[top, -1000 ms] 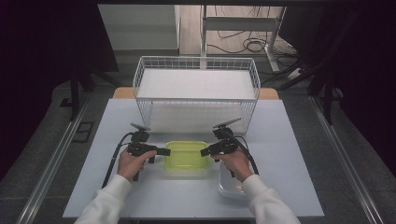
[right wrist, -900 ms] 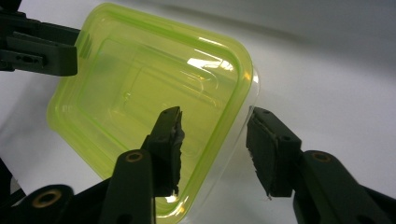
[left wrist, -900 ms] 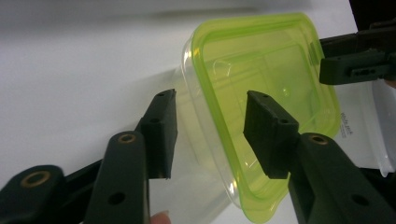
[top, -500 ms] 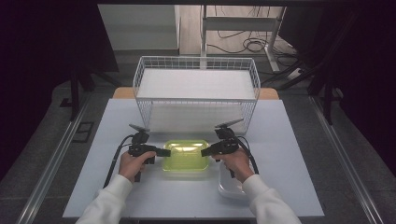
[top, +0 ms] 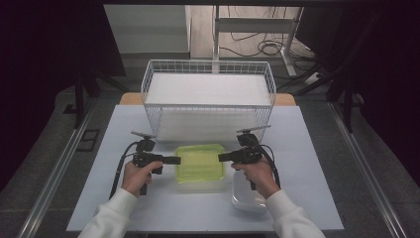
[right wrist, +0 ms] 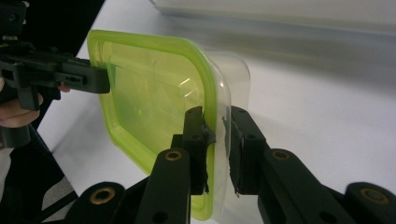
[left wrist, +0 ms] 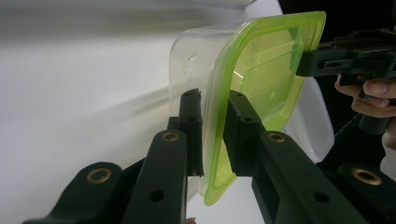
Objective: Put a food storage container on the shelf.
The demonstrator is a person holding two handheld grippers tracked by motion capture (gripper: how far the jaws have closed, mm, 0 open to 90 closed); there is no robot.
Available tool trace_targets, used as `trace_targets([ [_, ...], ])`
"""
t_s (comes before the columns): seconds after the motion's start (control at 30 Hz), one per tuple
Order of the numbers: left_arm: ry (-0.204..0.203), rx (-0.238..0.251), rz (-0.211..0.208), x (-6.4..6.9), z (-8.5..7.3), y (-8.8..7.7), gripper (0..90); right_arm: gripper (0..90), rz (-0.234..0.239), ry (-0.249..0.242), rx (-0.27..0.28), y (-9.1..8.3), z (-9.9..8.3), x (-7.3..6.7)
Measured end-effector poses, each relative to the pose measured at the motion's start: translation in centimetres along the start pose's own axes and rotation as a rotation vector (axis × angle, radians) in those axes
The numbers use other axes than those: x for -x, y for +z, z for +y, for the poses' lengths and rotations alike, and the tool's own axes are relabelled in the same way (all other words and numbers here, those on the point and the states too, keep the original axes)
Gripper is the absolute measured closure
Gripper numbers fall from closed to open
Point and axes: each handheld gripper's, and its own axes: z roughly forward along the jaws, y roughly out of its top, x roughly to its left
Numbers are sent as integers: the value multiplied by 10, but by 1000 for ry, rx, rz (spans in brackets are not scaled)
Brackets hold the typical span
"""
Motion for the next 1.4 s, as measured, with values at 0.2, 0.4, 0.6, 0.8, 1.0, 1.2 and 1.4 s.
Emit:
trace_targets([
  [0.2,67,45,1,22,2,-12,783,780,12,-69,70,-20,-4,-9],
  [0.4,133,93,29,43,6,-23,783,782,35,-96,138,-36,-6,-15],
  [0.6,198,139,27,60,12,-34,784,782,37,-144,200,-55,-2,-26],
  [0.8,274,195,58,80,17,-42,787,783,13,-199,254,-73,1,-38],
  [1.0,301,221,36,91,23,-48,787,782,13,-238,306,-90,3,-45],
  [1.2,335,242,45,105,36,-57,786,783,7,-272,352,-102,11,-51],
  [1.4,354,260,47,115,52,-64,787,782,18,-294,398,-112,23,-54],
])
